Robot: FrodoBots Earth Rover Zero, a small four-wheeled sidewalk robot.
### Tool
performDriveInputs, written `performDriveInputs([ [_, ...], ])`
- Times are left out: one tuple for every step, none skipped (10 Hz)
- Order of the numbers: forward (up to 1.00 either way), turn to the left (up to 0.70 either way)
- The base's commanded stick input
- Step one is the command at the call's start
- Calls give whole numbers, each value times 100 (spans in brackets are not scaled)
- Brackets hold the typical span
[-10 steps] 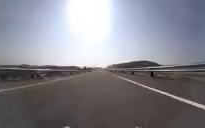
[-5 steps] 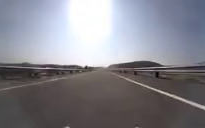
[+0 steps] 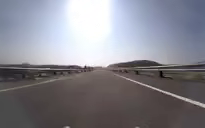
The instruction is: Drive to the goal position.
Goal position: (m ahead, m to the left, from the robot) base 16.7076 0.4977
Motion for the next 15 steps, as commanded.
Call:
performDriveInputs([
  [100,-21],
  [100,-33],
  [100,-17],
  [100,0],
  [100,0],
  [100,0],
  [100,0],
  [100,0],
  [100,0],
  [100,0],
  [100,0],
  [100,1],
  [100,3],
  [100,6],
  [100,21],
])
